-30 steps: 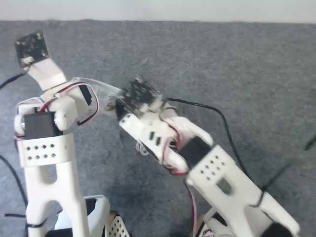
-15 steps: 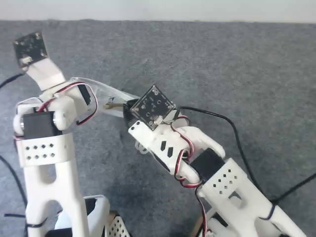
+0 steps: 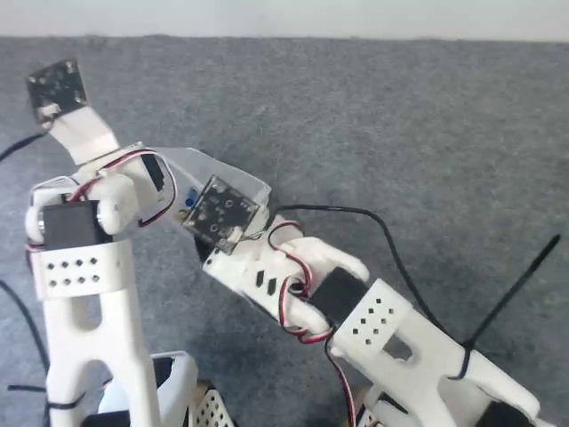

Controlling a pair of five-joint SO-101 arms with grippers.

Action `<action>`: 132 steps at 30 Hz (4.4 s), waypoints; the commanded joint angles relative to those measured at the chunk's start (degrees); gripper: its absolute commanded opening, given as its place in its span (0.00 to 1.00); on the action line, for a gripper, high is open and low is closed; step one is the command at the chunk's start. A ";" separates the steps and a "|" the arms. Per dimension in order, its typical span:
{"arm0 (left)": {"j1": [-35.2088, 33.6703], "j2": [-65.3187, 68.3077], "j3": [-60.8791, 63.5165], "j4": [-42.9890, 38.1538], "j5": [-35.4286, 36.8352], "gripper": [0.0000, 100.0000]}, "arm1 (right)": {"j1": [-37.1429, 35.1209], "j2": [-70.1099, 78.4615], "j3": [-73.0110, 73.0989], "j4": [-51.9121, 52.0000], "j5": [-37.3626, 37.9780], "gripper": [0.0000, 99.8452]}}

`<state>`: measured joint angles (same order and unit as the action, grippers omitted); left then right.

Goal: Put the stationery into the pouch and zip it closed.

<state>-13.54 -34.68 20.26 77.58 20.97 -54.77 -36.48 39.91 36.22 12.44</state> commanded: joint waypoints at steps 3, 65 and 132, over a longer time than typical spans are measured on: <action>0.00 -1.85 -1.01 -1.67 -0.35 0.01 | -1.45 7.78 -2.37 -2.95 1.32 0.03; -0.18 -1.85 -0.13 -1.49 -0.53 0.01 | 5.85 2.24 0.88 -5.32 -1.41 0.03; -3.69 -1.85 -0.40 -1.67 -0.35 0.01 | 8.84 -0.13 11.60 -6.46 -1.85 0.21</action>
<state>-16.88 -34.59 21.76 77.58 20.62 -45.63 -35.25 50.20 35.34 10.33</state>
